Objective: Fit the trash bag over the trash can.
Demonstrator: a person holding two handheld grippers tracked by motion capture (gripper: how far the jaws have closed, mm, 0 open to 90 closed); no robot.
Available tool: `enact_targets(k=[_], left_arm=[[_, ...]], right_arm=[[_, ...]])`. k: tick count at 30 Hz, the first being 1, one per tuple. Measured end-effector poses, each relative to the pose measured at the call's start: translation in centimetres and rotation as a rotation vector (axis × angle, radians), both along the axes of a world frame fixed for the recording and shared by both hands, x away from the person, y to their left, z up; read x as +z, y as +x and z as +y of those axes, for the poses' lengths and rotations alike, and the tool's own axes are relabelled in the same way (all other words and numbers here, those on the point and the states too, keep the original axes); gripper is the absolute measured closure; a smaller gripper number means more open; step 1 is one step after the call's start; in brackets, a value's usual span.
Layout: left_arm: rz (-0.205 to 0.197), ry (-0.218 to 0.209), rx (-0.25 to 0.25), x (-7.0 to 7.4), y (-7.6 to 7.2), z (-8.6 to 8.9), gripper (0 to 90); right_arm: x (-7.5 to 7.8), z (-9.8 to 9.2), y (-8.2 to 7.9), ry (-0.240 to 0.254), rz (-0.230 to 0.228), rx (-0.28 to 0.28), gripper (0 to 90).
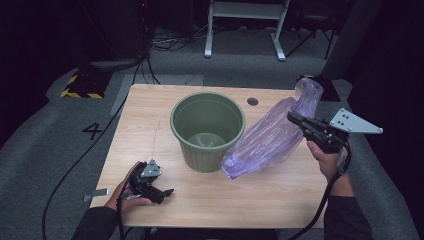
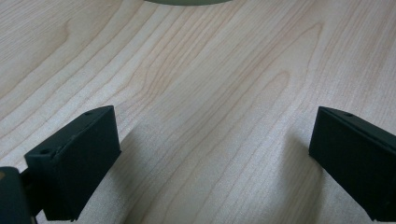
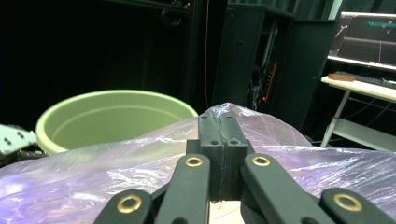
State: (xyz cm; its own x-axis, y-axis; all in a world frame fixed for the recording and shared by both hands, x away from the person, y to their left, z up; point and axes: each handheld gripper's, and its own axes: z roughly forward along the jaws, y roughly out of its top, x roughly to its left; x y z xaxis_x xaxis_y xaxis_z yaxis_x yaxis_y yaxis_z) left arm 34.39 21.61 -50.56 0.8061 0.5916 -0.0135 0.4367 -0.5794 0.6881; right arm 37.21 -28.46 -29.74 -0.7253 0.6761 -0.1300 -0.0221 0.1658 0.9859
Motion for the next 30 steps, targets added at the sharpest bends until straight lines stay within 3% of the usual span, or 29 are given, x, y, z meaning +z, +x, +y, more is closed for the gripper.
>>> enact_targets(k=[4,10,16,21,24,26,29,30], left_arm=[[0.000,0.000,0.000,0.0,0.0,0.0,1.4],[-0.007,0.002,0.000,0.0,-0.1,0.0,2.2],[-0.004,-0.002,-0.001,0.0,-0.1,0.1,2.7],[-0.005,0.002,0.001,0.1,-0.1,0.1,2.8],[-0.007,-0.012,-0.003,0.2,-0.3,0.2,7.8],[-0.013,-0.022,-0.012,0.7,-0.6,0.2,20.5],[-0.049,-0.082,-0.030,2.3,-1.1,0.4,15.0],[-0.068,-0.099,-0.031,2.9,-1.3,0.5,18.7]], right_arm=[[0.6,0.3,0.4,-0.013,0.001,-0.012,90.0],[1.0,0.7,1.1,0.012,0.005,-0.005,90.0],[2.4,1.0,0.3,0.002,-0.027,0.013,90.0],[3.4,0.7,0.1,0.011,-0.043,-0.006,90.0],[3.8,0.9,0.5,0.022,-0.042,-0.004,90.0],[4.1,1.1,0.6,0.023,-0.043,-0.004,90.0],[4.4,1.4,1.0,0.023,-0.042,-0.009,90.0],[4.5,1.5,1.2,0.022,-0.043,-0.009,90.0]])
